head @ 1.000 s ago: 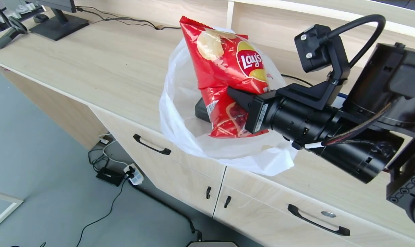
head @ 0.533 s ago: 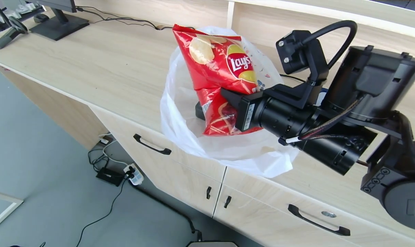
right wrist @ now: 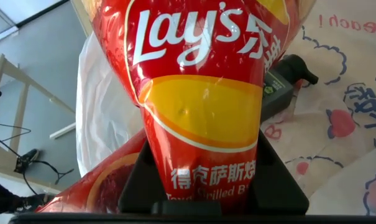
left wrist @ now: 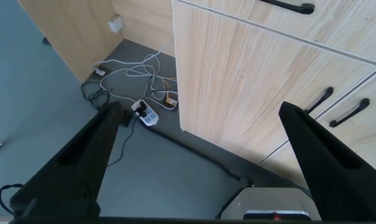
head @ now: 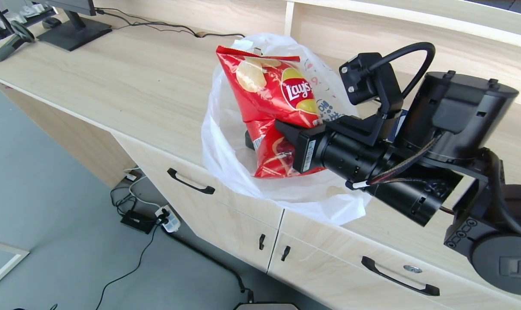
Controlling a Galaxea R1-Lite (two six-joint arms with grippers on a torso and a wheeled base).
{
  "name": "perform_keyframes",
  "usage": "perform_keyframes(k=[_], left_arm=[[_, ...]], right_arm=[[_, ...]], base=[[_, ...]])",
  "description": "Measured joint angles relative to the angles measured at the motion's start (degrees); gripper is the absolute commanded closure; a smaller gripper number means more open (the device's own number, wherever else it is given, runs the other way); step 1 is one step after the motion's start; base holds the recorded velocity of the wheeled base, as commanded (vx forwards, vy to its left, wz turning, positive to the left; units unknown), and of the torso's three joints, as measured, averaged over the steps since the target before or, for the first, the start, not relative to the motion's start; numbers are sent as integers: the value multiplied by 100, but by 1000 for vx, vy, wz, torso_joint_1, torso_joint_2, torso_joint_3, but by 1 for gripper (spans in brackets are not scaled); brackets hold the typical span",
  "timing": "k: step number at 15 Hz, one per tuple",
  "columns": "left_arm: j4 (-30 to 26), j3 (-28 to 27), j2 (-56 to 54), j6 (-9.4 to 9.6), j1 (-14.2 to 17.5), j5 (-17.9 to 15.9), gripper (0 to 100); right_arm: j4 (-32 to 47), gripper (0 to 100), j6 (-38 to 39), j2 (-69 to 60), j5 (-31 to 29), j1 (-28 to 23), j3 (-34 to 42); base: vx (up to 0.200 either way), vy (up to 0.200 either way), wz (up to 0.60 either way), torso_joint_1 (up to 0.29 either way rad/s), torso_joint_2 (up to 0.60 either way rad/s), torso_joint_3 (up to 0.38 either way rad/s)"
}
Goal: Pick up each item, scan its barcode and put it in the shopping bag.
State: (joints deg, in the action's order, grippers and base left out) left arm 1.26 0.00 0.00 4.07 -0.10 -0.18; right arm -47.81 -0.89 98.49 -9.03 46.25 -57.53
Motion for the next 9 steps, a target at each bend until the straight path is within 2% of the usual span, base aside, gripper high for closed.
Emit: perform_keyframes(k=[3, 6, 9], left_arm=[[2, 0, 0, 39, -1, 0, 0], [9, 0, 0, 46, -1, 0, 0], [7, 0, 0, 49, -1, 0, 0]], right_arm=[[-529, 100, 11, 94, 0, -11, 229], [-586, 100, -6, 215, -16, -74, 246], [-584, 100, 2, 346, -300, -202, 45]], base=[[0, 0, 0, 0, 0, 0], [0, 0, 0, 0, 0, 0], [0, 0, 0, 0, 0, 0]])
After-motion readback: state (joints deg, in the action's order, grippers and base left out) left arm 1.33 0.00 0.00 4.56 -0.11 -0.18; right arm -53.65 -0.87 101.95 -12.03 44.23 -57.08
